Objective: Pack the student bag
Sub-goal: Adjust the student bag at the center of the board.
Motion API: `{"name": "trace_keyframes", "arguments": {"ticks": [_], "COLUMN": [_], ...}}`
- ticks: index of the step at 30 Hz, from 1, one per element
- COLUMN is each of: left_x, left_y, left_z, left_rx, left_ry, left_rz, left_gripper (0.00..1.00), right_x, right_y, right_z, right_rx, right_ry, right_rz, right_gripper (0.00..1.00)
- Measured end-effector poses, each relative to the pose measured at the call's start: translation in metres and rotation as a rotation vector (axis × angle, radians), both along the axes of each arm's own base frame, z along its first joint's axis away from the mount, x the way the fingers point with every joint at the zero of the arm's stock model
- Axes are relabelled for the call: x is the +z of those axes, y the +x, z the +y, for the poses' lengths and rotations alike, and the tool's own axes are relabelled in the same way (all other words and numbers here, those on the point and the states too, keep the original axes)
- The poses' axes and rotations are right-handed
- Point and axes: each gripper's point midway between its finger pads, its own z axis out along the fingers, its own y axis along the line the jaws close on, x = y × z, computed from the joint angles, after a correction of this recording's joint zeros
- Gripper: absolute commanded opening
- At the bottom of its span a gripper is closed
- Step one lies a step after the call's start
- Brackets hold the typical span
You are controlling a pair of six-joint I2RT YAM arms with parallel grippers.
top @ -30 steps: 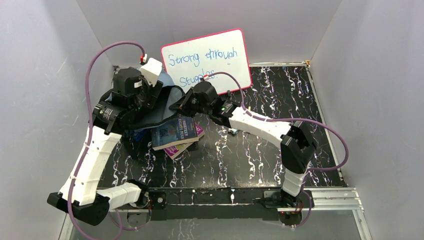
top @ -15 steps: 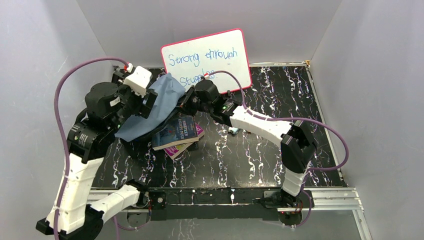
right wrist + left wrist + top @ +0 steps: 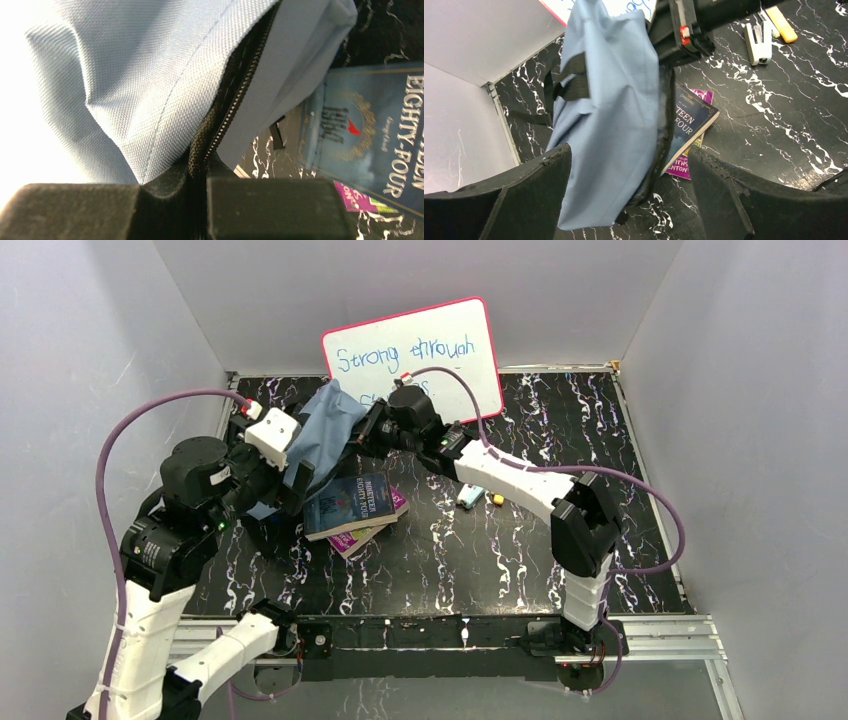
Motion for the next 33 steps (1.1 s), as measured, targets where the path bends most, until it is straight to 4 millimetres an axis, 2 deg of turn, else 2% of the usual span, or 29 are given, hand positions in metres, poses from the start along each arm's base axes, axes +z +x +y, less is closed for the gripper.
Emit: {"name": "trace_keyframes", "arguments": {"ticks": [6, 13, 19, 21, 24, 26, 33], "left_x": [-0.014, -0.045, -0.05, -0.05, -0.05, -0.052, -0.057], "left_y": [0.007, 0.037, 0.063, 0.069, 0.075, 0.077, 0.077], "left_z": [0.007, 0.023, 0.03, 0.033, 0.036, 0.036, 0.031], "left_rx": [0.051, 0.179, 0.26, 0.279, 0.302, 0.308, 0.317], "left_ry": [0.036, 0.159, 0.234, 0.252, 0.271, 0.277, 0.235], "left_rz": [0.03, 0.098, 0.094, 0.085, 0.079, 0.086, 0.111], "left_gripper": [0.85, 0.89, 0.9, 0.88, 0.8, 0.69, 0.13], "right_x": [0.016, 0.015, 0.013, 0.012, 0.01, 0.008, 0.009], "right_y": [0.006, 0.003, 0.002, 0.001, -0.001, -0.003, -0.006], "right_z": [0.014, 0.014, 0.014, 0.013, 0.012, 0.01, 0.005], "right_rx": [0.051, 0.089, 0.108, 0.116, 0.127, 0.134, 0.151], "right_ry": [0.016, -0.004, -0.02, -0.026, -0.034, -0.043, -0.067], "right_rz": [-0.076, -0.123, -0.155, -0.165, -0.173, -0.179, -0.225], "right_gripper": [0.12, 0.12, 0.13, 0.13, 0.14, 0.14, 0.15]}}
